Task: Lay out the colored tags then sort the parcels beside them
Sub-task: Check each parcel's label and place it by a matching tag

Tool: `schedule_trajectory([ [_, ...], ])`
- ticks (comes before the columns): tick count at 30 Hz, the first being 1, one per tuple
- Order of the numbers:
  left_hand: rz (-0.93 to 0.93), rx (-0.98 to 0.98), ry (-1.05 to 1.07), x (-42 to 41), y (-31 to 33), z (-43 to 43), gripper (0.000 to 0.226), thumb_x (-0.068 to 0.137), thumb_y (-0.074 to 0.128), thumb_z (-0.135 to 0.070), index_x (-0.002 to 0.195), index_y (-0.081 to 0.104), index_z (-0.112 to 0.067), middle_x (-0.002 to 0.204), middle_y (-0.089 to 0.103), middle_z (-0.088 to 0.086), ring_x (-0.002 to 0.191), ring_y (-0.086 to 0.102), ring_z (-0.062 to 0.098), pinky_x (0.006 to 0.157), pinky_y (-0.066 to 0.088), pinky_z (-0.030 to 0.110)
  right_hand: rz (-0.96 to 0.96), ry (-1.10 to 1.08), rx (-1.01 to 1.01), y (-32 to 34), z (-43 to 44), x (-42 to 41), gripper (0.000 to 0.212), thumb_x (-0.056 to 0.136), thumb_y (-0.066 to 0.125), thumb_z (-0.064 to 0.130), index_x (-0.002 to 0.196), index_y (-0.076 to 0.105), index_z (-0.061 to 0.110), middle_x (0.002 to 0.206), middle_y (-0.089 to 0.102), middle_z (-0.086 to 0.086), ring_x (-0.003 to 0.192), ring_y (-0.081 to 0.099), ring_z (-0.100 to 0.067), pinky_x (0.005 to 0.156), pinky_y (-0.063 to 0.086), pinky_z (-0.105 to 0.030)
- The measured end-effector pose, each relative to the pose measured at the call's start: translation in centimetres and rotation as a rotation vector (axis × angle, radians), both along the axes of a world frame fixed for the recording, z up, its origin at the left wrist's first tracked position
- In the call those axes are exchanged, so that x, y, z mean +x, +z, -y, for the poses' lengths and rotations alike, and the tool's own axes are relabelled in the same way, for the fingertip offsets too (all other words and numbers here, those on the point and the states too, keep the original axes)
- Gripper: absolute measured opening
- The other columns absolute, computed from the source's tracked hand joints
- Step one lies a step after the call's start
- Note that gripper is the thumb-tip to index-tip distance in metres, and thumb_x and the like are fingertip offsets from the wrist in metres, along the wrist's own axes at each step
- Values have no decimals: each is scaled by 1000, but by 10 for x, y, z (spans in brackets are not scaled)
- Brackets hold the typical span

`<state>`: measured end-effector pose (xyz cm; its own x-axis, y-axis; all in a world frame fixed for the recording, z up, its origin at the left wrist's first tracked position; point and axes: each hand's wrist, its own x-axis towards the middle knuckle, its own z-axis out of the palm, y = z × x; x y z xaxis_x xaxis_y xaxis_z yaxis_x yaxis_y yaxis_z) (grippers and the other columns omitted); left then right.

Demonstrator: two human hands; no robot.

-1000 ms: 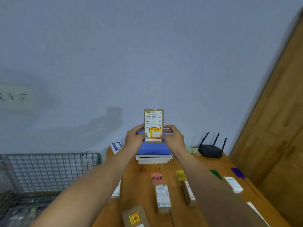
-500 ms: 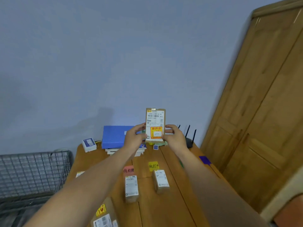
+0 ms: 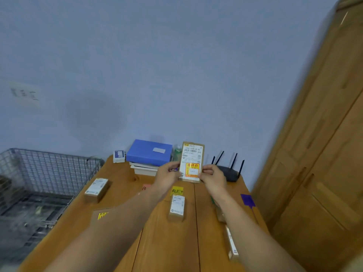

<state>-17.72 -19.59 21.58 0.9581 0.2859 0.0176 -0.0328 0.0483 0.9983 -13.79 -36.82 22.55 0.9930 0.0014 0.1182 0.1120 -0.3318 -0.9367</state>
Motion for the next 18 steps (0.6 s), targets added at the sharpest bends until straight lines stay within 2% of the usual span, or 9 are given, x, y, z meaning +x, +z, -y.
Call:
schedule_trajectory([
  [3,-12,52,-5,-7,-10,13,49,89,63,11,129,67,-16,115,73,0,107,71,23,92,61,46,-12,49,14,-6,12,-7,31,85,77,11,113,68,19,108,69,7,99,64,-6,81,53,-22],
  [7,-54,95,2,-12,-37,21,54,82,67,10,128,70,-19,114,75,3,107,71,25,91,61,48,-64,61,-27,-34,22,-13,30,85,76,17,112,66,25,111,69,10,97,64,-5,89,56,-35],
  [10,-101,123,3,-13,-69,21,53,81,65,6,125,72,-23,117,76,1,109,71,22,91,61,46,-120,62,-64,-63,24,-19,27,86,75,20,111,65,27,107,67,13,97,66,-10,84,55,-32],
  [12,-140,96,8,-16,-90,22,47,87,61,9,122,72,-20,115,77,1,105,73,19,89,62,40,-168,79,-33,-86,22,-18,29,88,74,13,113,63,22,107,65,8,100,65,-15,87,55,-34],
  [14,-195,52,35,-20,-114,24,43,89,59,11,120,72,-16,110,78,0,99,75,17,81,62,31,-219,102,-17,-116,18,-16,31,87,74,11,111,60,24,111,66,4,102,66,-16,91,57,-40],
  [18,-308,-4,55,-28,-172,30,40,89,57,13,113,74,-14,99,79,-4,87,75,12,68,58,22,-309,93,-29,-185,17,-21,34,87,75,11,112,61,29,117,69,0,101,68,-17,89,59,-45],
])
